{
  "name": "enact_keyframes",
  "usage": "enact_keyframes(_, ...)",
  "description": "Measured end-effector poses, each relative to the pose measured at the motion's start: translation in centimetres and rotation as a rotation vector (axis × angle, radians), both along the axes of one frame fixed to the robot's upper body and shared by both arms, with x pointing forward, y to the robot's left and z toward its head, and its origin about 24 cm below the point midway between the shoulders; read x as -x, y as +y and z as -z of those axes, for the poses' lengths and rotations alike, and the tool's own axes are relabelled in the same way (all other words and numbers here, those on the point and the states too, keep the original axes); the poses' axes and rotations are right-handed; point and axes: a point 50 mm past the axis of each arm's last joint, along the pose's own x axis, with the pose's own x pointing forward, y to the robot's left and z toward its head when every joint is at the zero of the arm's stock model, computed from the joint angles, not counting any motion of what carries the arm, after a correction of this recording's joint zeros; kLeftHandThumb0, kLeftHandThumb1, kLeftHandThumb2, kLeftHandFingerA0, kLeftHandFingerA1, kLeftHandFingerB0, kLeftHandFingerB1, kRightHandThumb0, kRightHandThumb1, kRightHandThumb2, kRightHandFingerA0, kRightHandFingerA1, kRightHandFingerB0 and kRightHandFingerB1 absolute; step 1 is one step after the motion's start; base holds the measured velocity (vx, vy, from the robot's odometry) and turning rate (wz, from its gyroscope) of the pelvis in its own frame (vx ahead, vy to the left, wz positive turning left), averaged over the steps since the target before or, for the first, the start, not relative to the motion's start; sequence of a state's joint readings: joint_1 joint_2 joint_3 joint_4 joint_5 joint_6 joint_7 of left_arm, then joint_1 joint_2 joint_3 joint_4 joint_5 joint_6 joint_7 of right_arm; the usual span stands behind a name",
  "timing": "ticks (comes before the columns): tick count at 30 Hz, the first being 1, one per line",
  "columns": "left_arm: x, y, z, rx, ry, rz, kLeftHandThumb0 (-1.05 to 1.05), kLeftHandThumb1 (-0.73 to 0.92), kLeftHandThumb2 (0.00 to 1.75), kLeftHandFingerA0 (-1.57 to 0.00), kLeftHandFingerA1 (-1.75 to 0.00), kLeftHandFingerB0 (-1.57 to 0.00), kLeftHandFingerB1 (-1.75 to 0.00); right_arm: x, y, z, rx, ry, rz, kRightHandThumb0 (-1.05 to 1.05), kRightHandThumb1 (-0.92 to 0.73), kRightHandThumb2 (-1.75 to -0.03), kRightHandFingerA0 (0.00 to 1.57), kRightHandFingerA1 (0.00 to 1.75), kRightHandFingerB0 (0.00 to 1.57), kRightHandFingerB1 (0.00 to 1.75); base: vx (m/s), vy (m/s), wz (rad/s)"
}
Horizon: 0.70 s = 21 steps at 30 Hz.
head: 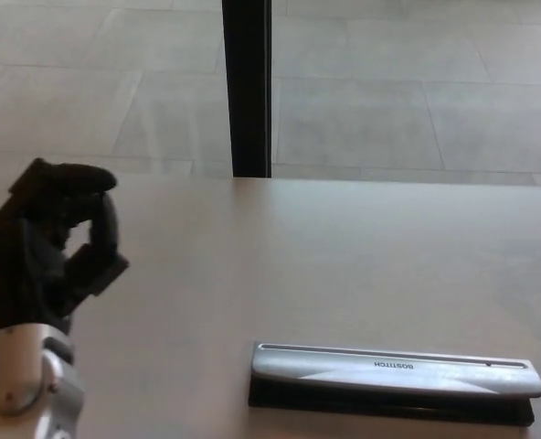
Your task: A hole pucnch is kept on the middle on the desk infront of the robot and the robot uses both its hands as fists to press on it and use it
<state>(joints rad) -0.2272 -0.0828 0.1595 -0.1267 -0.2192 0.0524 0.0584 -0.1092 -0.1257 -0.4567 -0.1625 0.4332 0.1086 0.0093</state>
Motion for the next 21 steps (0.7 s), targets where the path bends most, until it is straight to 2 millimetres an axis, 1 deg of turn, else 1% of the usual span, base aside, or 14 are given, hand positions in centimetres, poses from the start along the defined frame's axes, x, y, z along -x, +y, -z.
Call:
enact_keyframes(2, 0.2, -2.5, -0.5, 0.021, -0.016, 0.081, -0.29, 0.73, 0.95, -0.88, -1.75, -0.71, -1.53, 0.0, 2.4, 0.1, -0.013, -0.001, -0.086, -0.28, -0.75, -1.07, 1.04, 1.75, 0.51, 1.69, 0.0, 0.0, 0.0)
enact_keyframes(3, 0.3, -3.5, -0.7, 0.028, -0.022, 0.116, -0.3, 0.7, 0.97, -0.94, -1.75, -0.65, -1.69, 0.0, 3.5, 0.2, -0.019, -0.001, -0.123, -0.29, -0.74, -1.11, 1.03, 1.75, 0.52, 1.73, 0.0, 0.0, 0.0)
enact_keyframes(4, 0.4, -4.5, -0.8, 0.036, -0.026, 0.149, -0.3, 0.7, 0.97, -0.94, -1.75, -0.65, -1.69, 0.1, 4.4, 0.2, -0.025, 0.0, -0.156, -0.29, -0.74, -1.11, 1.03, 1.75, 0.52, 1.73, 0.0, 0.0, 0.0)
enact_keyframes(5, 0.5, -5.2, -1.0, 0.04, -0.029, 0.171, -0.34, 0.72, 0.97, -0.97, -1.75, -0.68, -1.67, 0.1, 5.0, 0.2, -0.029, 0.002, -0.18, -0.33, -0.82, -1.04, 1.04, 1.75, 0.52, 1.75, 0.0, 0.0, 0.0)
enact_keyframes(6, 0.9, -7.0, -1.2, 0.056, -0.03, 0.232, -0.34, 0.72, 0.97, -0.97, -1.75, -0.68, -1.67, 0.2, 6.6, 0.3, -0.039, 0.009, -0.24, -0.33, -0.82, -1.04, 1.04, 1.75, 0.52, 1.75, 0.0, 0.0, 0.0)
enact_keyframes(8, 1.1, -8.4, -1.4, 0.051, -0.022, 0.282, -0.32, 0.7, 1.01, -0.98, -1.75, -0.68, -1.69, 0.2, 7.9, 0.3, -0.037, 0.024, -0.298, -0.34, -0.8, -1.06, 1.03, 1.75, 0.51, 1.75, 0.0, 0.0, 0.0)
enact_keyframes(9, 1.2, -8.9, -1.4, 0.046, -0.016, 0.302, -0.31, 0.71, 1.0, -0.96, -1.75, -0.69, -1.72, 0.3, 8.4, 0.4, -0.036, 0.035, -0.319, -0.35, -0.71, -1.19, 1.16, 1.75, 0.7, 1.44, 0.0, 0.0, 0.0)
enact_keyframes(10, 1.3, -9.4, -1.4, 0.041, -0.009, 0.32, -0.31, 0.7, 1.01, -0.96, -1.75, -0.69, -1.72, 0.3, 8.9, 0.5, -0.034, 0.05, -0.342, -0.39, -0.66, -1.16, 0.98, 1.75, 0.53, 1.73, 0.0, 0.0, 0.0)
enact_keyframes(12, 1.4, -9.9, -1.3, 0.036, 0.003, 0.34, -0.32, 0.71, 1.0, -0.97, -1.75, -0.68, -1.71, 0.3, 9.4, 0.6, -0.023, 0.076, -0.373, -0.39, -0.63, -1.17, 0.99, 1.75, 0.55, 1.71, 0.0, 0.0, 0.0)
enact_keyframes(14, 1.5, -10.3, -1.1, 0.033, 0.016, 0.353, -0.31, 0.7, 1.04, -0.93, -1.75, -0.63, -1.75, 0.2, 9.9, 0.9, -0.016, 0.105, -0.401, -0.39, -0.59, -1.21, 1.05, 1.75, 0.63, 1.74, 0.0, 0.0, 0.0)
enact_keyframes(15, 1.5, -10.5, -1.1, 0.031, 0.022, 0.357, -0.32, 0.69, 1.06, -0.93, -1.75, -0.63, -1.75, 0.1, 10.2, 1.0, -0.012, 0.119, -0.413, -0.41, -0.61, -1.23, 1.23, 1.75, 0.8, 1.46, 0.0, 0.0, 0.0)
enact_keyframes(16, 1.5, -10.7, -0.9, 0.029, 0.031, 0.361, -0.32, 0.69, 1.06, -0.93, -1.75, -0.62, -1.75, 0.1, 10.5, 1.2, -0.01, 0.134, -0.427, -0.41, -0.62, -1.23, 1.25, 1.75, 0.81, 1.46, 0.0, 0.0, 0.0)
enact_keyframes(17, 1.5, -10.9, -0.8, 0.027, 0.041, 0.366, -0.33, 0.72, 1.02, -0.93, -1.75, -0.62, -1.74, 0.0, 10.8, 1.3, -0.007, 0.15, -0.441, -0.4, -0.63, -1.2, 1.09, 1.75, 0.64, 1.75, 0.0, 0.0, 0.0)
enact_keyframes(21, 1.5, -11.6, 0.3, 0.018, 0.1, 0.369, -0.32, 0.72, 1.02, -0.93, -1.75, -0.61, -1.73, -0.1, 11.8, 2.1, -0.003, 0.22, -0.484, -0.41, -0.63, -1.17, 1.11, 1.75, 0.65, 1.74, 0.0, 0.0, 0.0)
